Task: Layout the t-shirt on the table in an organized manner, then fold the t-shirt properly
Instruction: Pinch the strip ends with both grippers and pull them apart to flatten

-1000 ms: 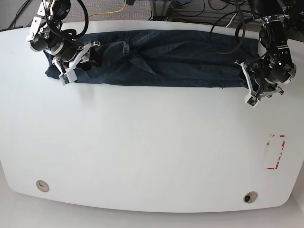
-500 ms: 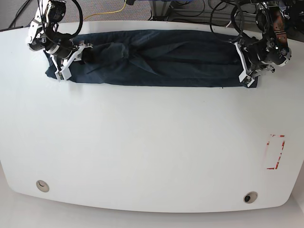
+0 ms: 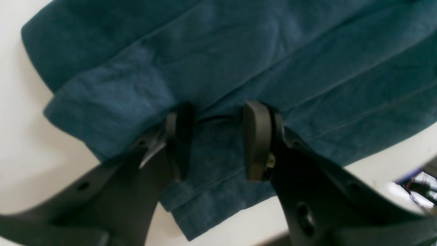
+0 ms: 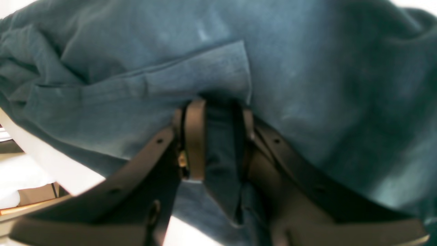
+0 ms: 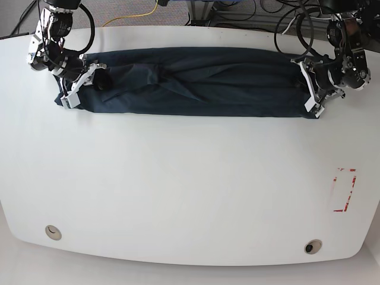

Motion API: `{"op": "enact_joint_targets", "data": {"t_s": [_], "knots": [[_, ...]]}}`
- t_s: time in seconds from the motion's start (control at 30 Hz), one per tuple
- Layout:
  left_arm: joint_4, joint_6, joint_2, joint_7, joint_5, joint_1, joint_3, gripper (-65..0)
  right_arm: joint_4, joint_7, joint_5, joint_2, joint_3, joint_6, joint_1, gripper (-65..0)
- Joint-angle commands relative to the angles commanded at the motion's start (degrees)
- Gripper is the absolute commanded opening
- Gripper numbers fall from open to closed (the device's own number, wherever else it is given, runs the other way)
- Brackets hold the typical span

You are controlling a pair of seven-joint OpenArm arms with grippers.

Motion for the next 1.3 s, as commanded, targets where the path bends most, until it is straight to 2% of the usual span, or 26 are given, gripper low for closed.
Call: {"op": "enact_joint_targets", "data": {"t_s": [0.23, 0.4, 0.57, 0.7, 0.8, 0.83, 0.93, 1.07, 1.2, 1.3], "knots": [[-3.7, 0.0, -0.2, -0.1, 0.0, -4.6, 0.0, -42.5, -1.8, 0.1, -10.9, -1.1, 0.0, 0.31, 6.1, -50.7], [-3.0, 0.0, -0.2, 0.4, -0.5, -5.6, 0.0, -42.5, -1.7, -0.3, -16.1, -3.1, 0.0, 0.31, 8.4, -50.7], [1.1, 0.0, -0.2, 2.8, -1.0, -6.2, -0.1, -42.2, -1.7, -0.3, -16.2, -3.1, 0.1, 0.31, 8.5, -50.7], [6.0, 0.0, -0.2, 6.2, -4.6, -6.4, -0.6, -40.8, -1.7, -0.3, -16.2, -3.1, 0.1, 0.31, 8.5, -50.9], [9.1, 0.0, -0.1, 8.6, -6.6, -6.5, -3.5, -36.1, -1.7, -0.3, -16.2, -3.1, 0.1, 0.31, 8.5, -50.9], [10.6, 0.0, 0.1, 9.8, -7.3, -6.5, -5.8, -31.8, -1.7, -0.3, -16.2, -3.1, 0.1, 0.31, 8.5, -50.9], [11.6, 0.0, 0.3, 10.6, -9.2, -7.5, -8.5, -26.8, -1.7, -0.3, -16.2, -3.1, 0.1, 0.31, 8.6, -50.9], [10.9, 0.0, 0.2, 10.6, -11.5, -8.7, -10.7, -26.8, -1.7, -0.3, -16.2, -3.1, 0.1, 0.31, 8.6, -50.9], [4.8, 0.0, 0.2, 10.6, -14.5, -9.3, -14.8, -26.8, -1.7, -0.3, -16.2, -3.1, 0.1, 0.31, 8.6, -50.9], [0.5, 0.0, 0.0, 10.6, -16.1, -10.5, -15.5, -26.8, -1.7, -0.2, -16.2, -3.2, 0.1, 0.31, 8.7, -50.9]]}}
